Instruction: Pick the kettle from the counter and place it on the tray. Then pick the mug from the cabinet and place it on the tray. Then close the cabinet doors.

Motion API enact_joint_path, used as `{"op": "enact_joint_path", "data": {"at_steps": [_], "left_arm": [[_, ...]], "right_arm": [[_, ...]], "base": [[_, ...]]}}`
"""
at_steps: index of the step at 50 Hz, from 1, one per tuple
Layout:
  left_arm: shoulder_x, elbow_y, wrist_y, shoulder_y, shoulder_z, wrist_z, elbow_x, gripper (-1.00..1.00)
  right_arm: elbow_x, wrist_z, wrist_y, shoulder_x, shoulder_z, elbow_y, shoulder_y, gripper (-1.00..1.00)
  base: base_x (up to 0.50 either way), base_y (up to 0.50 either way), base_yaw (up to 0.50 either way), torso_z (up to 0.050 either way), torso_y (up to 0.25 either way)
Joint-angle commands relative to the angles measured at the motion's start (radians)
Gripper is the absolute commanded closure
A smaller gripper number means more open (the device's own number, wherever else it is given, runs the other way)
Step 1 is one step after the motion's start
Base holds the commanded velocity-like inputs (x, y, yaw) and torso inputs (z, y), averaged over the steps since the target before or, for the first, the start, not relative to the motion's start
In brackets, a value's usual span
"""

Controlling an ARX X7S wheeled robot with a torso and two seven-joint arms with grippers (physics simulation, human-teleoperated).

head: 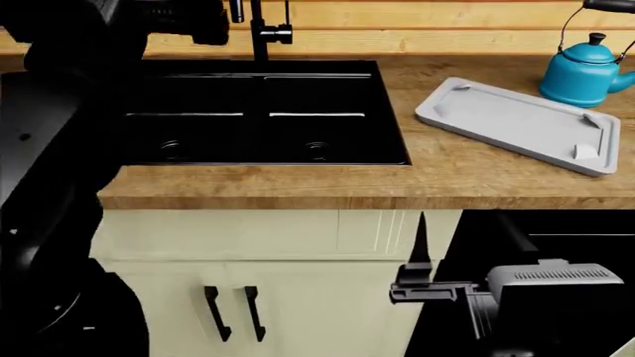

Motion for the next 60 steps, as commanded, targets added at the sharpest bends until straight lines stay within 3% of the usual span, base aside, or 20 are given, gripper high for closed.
{"op": "enact_joint_path", "data": {"at_steps": [1,15,22,31,49,51,55,60], "left_arm": [[0.025,-0.392,-0.121,-0.625,0.098,-0.008,0.014,-1.0],[0.13,-1.437,0.308,-1.187,0.128,-0.006,0.105,-1.0],[0.144,-1.422,0.272,-1.188,0.078,0.021,0.204,-1.0],[0.144,-1.452,0.281,-1.188,0.093,0.022,0.196,-1.0],[0.144,-1.493,0.297,-1.188,0.083,0.036,0.216,-1.0],[0.144,-1.494,0.282,-1.188,0.103,0.062,0.236,-1.0],[0.144,-1.488,0.258,-1.188,0.105,0.09,0.283,-1.0],[0.144,-1.477,0.241,-1.188,0.075,0.104,0.333,-1.0]], "right_arm": [[0.004,0.011,0.098,0.026,0.001,-0.132,0.014,-1.0],[0.029,0.02,0.237,0.059,0.022,-0.272,0.056,-1.0],[0.092,0.08,0.257,0.105,0.018,-0.291,0.076,-1.0],[0.418,0.42,0.195,0.363,-0.044,-0.289,0.122,-1.0],[0.519,0.551,0.169,0.485,-0.084,-0.29,0.179,-1.0],[0.68,0.691,0.149,0.614,-0.124,-0.291,0.28,-1.0],[1.134,0.94,0.12,0.852,-0.218,-0.29,0.637,-1.0],[1.501,1.024,0.214,0.905,-0.238,-0.235,1.015,-1.0]], "base": [[0.0,0.0,0.0,0.05,0.0],[0.0,0.0,0.0,0.05,0.0],[0.0,0.0,0.0,0.05,0.0],[0.0,-0.16,0.0,0.05,0.0],[0.0,-0.43,0.0,0.05,0.0],[0.0,0.0,0.0,0.023,0.0],[0.0,0.0,0.0,0.0,0.0],[0.0,0.0,0.0,0.0,0.0]]}}
